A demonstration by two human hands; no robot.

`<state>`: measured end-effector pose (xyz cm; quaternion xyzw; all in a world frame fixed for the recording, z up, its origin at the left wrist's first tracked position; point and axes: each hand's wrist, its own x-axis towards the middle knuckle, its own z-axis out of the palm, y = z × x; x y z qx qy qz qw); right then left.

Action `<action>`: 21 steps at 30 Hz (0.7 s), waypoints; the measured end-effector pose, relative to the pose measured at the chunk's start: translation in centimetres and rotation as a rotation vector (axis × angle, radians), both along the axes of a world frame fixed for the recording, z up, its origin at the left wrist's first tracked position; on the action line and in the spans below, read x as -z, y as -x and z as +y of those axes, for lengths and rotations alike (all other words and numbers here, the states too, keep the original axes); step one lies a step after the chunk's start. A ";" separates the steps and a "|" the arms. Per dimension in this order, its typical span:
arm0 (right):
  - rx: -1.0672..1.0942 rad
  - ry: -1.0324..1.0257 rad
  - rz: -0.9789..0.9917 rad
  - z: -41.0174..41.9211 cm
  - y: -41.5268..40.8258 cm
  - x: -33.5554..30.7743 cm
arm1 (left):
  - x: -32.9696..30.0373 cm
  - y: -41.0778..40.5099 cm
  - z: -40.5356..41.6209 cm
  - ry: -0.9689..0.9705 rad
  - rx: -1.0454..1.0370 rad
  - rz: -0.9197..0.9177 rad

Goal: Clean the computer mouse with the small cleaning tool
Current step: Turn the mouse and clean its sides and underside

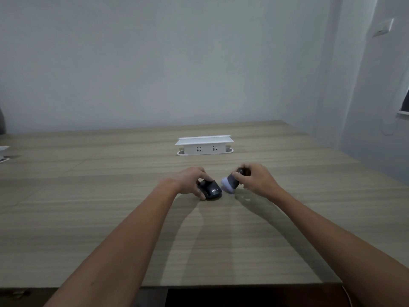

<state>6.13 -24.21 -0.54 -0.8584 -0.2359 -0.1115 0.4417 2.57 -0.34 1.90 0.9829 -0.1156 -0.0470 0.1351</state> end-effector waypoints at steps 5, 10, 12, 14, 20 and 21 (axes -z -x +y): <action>-0.230 -0.100 0.097 0.1 1.3 0.1 | 0.3 -0.3 0.1 -0.026 0.009 -0.028; -0.097 -0.011 -0.086 -0.7 0.6 0.0 | 0.3 -0.3 -0.1 -0.025 -0.003 -0.038; -0.245 -0.076 0.000 -0.6 1.2 0.0 | 0.3 -0.4 0.0 -0.028 0.007 -0.042; -0.293 -0.041 0.046 -0.4 1.5 0.1 | 0.4 -0.4 0.0 -0.032 0.004 -0.043; -0.149 0.014 -0.100 -1.0 1.0 0.2 | 0.4 -0.6 -0.1 -0.037 -0.032 -0.049; -0.217 -0.006 -0.064 -0.8 1.4 0.2 | 0.4 -0.6 -0.1 -0.048 -0.028 -0.052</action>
